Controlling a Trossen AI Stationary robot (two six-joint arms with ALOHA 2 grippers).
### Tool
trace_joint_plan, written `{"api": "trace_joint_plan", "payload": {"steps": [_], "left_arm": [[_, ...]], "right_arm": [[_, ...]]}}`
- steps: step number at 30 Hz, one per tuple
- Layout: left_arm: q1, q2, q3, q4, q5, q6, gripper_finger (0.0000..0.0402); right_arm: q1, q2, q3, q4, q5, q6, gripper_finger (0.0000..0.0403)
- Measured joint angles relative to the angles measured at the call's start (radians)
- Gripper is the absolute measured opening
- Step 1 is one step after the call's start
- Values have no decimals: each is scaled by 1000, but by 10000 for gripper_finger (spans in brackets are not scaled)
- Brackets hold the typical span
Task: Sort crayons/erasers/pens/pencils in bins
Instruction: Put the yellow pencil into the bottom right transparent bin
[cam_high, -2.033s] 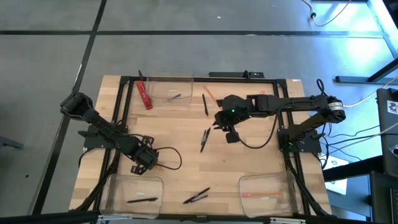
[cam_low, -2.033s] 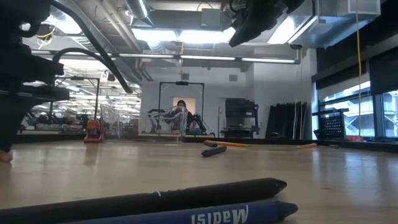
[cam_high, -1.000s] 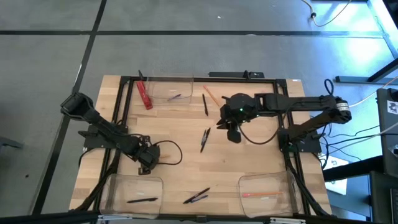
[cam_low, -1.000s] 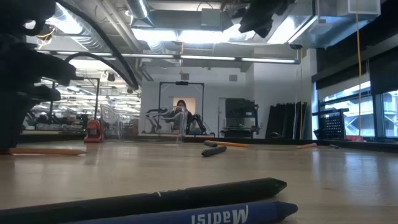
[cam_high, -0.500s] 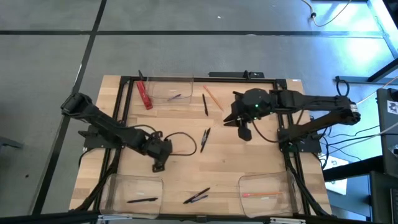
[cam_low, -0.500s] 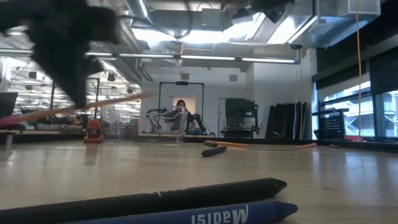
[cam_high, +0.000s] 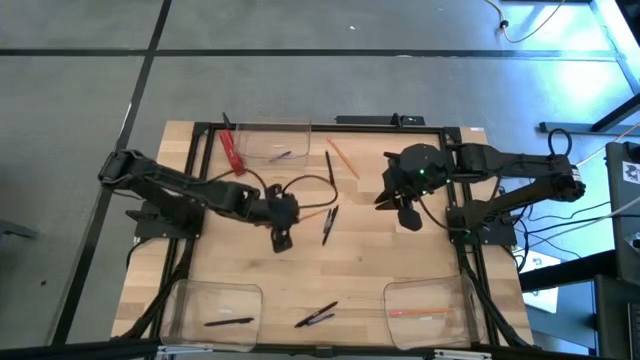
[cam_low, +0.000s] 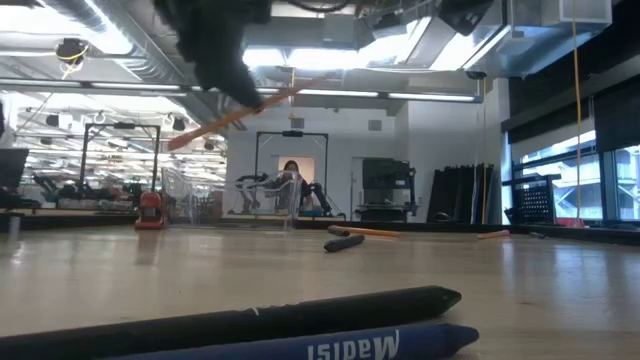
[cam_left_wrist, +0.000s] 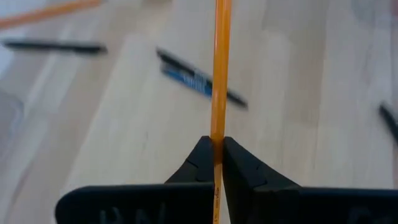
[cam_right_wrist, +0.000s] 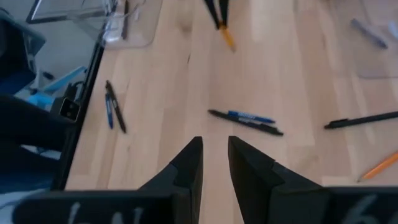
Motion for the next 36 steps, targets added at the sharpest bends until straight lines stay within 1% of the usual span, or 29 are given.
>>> {"api": "trace_joint_plan", "payload": {"steps": [6,11,17,25,30,33,36], "left_arm": [[36,0,43,53,-9,30,0],[36,0,71,88,-27,78,0],[36,1,73,164,-30,100,0],[36,1,73,184,-55,131,0],[36,1,73,183,-55,131,0],[36,1,73,184,-55,133,0],[36,1,73,184,-55,150,0]], "right_arm": [[13,1,0,-9,-4,4,78],[13,7,0,-5,-2,53,78],[13,31,0,-1,-1,57,78],[13,95,0,83,0,58,79],[8,127,0,87,0,30,79],[8,142,0,94,1,22,71],[8,151,0,102,3,-3,51]]}}
